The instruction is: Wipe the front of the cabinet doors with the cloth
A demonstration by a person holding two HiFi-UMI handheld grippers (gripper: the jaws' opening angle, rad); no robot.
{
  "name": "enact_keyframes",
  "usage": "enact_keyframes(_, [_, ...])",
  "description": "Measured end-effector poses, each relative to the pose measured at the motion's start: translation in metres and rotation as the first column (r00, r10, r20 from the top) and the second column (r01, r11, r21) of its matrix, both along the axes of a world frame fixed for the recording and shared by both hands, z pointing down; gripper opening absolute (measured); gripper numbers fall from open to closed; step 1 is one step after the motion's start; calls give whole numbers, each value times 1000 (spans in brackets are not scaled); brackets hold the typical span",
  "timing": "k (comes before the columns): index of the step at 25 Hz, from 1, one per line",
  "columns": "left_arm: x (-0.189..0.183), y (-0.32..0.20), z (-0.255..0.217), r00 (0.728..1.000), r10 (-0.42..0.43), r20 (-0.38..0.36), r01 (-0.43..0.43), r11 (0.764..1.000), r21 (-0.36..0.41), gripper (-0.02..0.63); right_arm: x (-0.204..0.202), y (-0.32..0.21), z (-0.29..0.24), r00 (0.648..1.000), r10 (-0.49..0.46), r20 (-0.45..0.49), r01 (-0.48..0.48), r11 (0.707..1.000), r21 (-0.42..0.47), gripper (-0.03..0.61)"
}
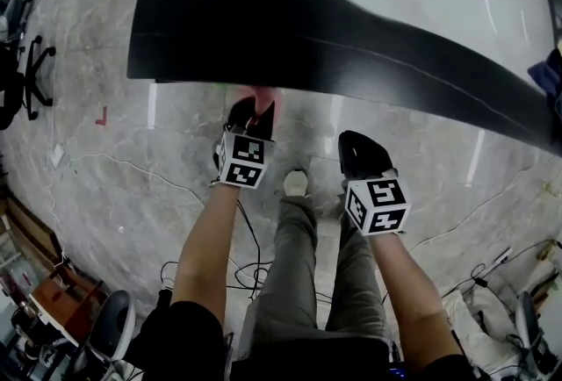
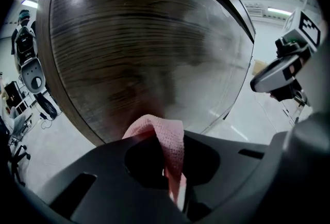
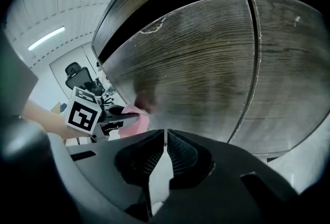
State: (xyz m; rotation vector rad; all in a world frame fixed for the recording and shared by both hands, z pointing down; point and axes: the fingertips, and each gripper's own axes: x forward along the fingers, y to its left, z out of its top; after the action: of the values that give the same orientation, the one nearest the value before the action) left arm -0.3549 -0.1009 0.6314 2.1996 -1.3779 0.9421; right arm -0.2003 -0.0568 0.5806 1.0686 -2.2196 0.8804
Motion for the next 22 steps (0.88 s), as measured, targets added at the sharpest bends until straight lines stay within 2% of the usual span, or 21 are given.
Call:
enact_keyframes(9, [58,-9,-1,994,108,-25,-108,994,0,12,30,-3,5,999,49,-3,-49,999,-4,43])
enact_keyframes(22, [153,-1,-2,963,265,-39,-265,964,-2,12,95,14,7,988,156,19,-156,988,-12,43])
